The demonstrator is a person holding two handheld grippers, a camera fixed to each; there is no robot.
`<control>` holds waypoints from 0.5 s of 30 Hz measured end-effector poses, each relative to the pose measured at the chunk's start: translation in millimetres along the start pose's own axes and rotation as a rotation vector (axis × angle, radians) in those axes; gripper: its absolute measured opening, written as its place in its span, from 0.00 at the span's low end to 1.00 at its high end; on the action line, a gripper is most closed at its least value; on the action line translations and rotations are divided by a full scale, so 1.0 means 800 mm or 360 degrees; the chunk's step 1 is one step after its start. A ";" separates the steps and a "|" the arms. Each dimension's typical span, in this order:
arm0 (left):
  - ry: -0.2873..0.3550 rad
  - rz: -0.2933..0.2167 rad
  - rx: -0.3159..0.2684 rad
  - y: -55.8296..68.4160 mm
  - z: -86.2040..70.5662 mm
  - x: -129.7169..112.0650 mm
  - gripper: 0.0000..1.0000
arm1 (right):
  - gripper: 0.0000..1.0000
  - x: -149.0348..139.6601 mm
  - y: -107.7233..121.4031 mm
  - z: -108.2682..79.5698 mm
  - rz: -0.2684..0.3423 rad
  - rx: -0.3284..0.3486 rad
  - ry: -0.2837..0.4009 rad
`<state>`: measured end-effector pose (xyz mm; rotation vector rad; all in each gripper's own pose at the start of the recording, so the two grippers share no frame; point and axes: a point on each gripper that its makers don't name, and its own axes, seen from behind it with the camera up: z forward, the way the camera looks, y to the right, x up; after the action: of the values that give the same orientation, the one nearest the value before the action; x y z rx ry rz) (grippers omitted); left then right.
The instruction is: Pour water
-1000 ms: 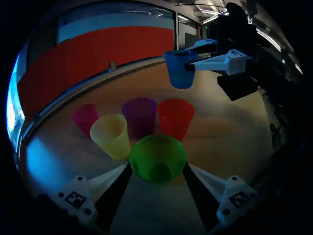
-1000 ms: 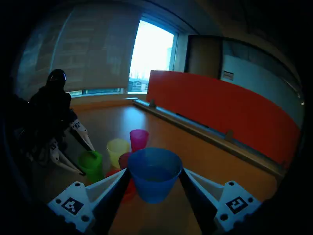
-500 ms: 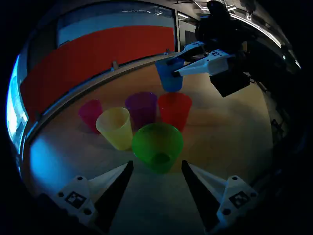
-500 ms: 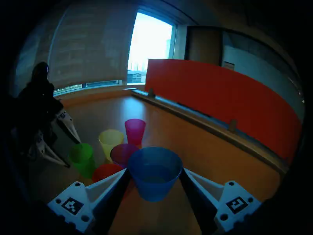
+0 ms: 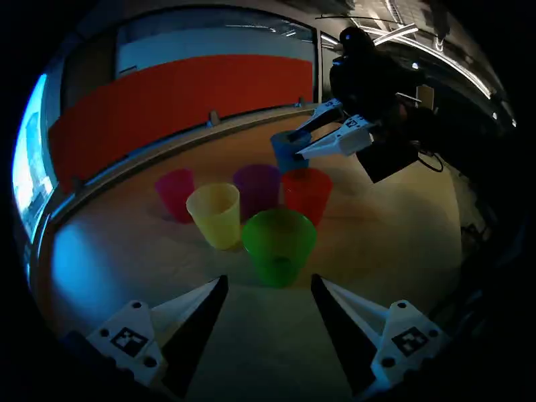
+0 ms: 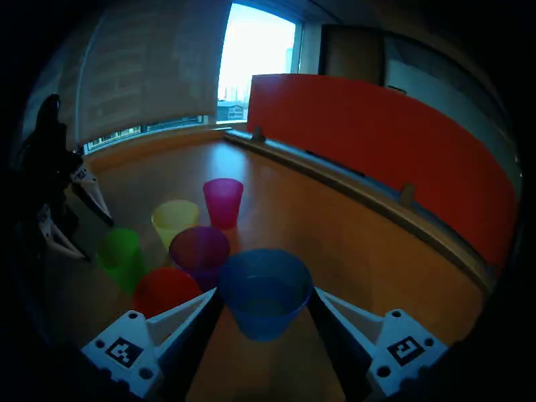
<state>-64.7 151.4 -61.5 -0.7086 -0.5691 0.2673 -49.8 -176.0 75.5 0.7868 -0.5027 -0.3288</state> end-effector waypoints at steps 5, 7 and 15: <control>0.0011 0.0015 0.0029 -0.001 -0.011 -0.002 0.92 | 0.91 -0.008 0.004 0.013 -0.0005 0.0006 -0.0056; 0.0017 0.0028 0.0041 -0.001 -0.015 -0.001 0.92 | 0.91 -0.009 0.005 0.017 -0.0006 0.0010 -0.0070; 0.0043 0.0035 0.0050 0.002 -0.025 0.004 0.92 | 0.91 -0.014 0.004 0.032 0.0001 0.0025 -0.0109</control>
<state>-50.8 143.4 -73.3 -0.6874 -0.5309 0.2862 -72.6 -183.8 90.2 0.7924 -0.5701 -0.3523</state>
